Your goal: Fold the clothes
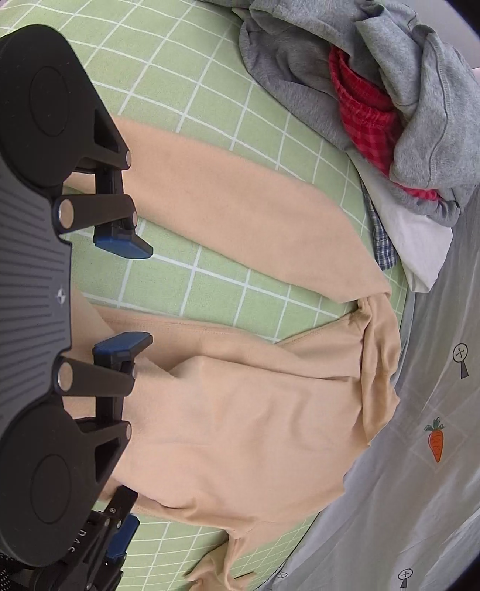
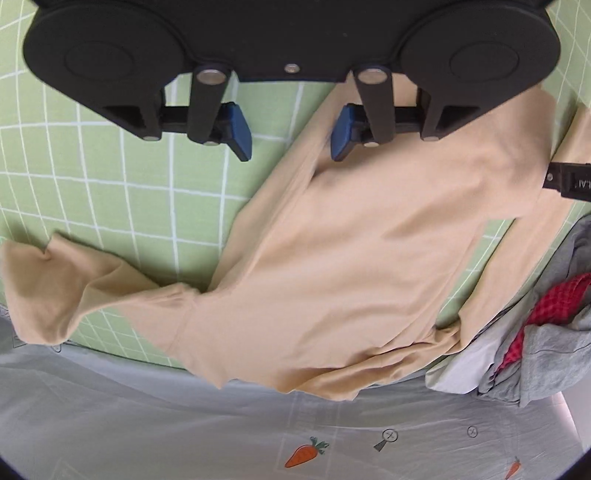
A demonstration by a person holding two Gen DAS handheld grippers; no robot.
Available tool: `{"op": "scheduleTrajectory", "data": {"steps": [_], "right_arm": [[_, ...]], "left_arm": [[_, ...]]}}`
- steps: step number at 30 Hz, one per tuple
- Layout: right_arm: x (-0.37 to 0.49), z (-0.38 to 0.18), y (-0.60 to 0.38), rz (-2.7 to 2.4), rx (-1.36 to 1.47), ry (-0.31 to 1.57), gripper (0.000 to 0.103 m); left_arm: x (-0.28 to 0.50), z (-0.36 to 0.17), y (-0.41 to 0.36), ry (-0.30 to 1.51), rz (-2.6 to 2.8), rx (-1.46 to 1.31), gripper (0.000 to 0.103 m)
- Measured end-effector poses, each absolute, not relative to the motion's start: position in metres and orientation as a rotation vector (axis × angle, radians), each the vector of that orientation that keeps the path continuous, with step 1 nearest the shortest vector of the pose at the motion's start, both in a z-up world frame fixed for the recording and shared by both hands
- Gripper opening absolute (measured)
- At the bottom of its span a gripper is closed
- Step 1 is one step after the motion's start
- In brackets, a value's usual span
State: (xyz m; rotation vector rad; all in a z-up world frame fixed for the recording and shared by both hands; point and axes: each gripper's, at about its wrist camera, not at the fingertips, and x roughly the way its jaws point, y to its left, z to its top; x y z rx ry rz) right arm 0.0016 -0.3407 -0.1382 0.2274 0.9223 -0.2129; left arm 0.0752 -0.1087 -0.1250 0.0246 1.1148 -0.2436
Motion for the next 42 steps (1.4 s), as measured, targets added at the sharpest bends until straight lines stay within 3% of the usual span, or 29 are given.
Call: {"op": "scheduleTrajectory", "data": {"steps": [2,3,12,15,19,30,32,33,34,36,42], "right_arm": [[-0.004,-0.14,-0.335,-0.182,0.21,0.91,0.007],[-0.007,-0.139,-0.334,-0.181,0.195,0.906,0.004],[-0.047,-0.108,-0.393,-0.465,0.203,0.781,0.003],[-0.049,-0.114,-0.412,-0.531,0.194,0.838,0.006],[-0.06,-0.122,-0.413,-0.519,0.238,0.866,0.04],[-0.077,-0.137,-0.412,-0.371,0.322,0.944,0.04],[-0.077,-0.139,-0.41,-0.348,0.327,0.955,0.032],[-0.077,-0.14,-0.408,-0.34,0.321,0.957,0.03],[-0.078,-0.14,-0.407,-0.332,0.315,0.959,0.021],[-0.081,-0.141,-0.408,-0.322,0.343,0.956,0.008],[-0.097,-0.137,-0.425,-0.378,0.433,0.928,0.003]], "left_arm": [[0.067,-0.121,-0.107,1.102,-0.24,0.025,0.046],[0.063,-0.119,-0.105,1.098,-0.235,0.023,0.046],[0.041,-0.108,-0.091,1.084,-0.203,0.013,0.046],[0.039,-0.112,-0.097,1.114,-0.233,0.014,0.046],[0.034,-0.121,-0.112,1.157,-0.288,0.027,0.046],[0.028,-0.137,-0.149,1.212,-0.312,0.106,0.044],[0.027,-0.136,-0.149,1.206,-0.297,0.104,0.04],[0.026,-0.135,-0.149,1.202,-0.283,0.106,0.028],[0.027,-0.134,-0.147,1.199,-0.266,0.11,0.016],[0.028,-0.132,-0.142,1.204,-0.269,0.074,0.007],[0.024,-0.12,-0.129,1.178,-0.225,0.042,0.005]]}}
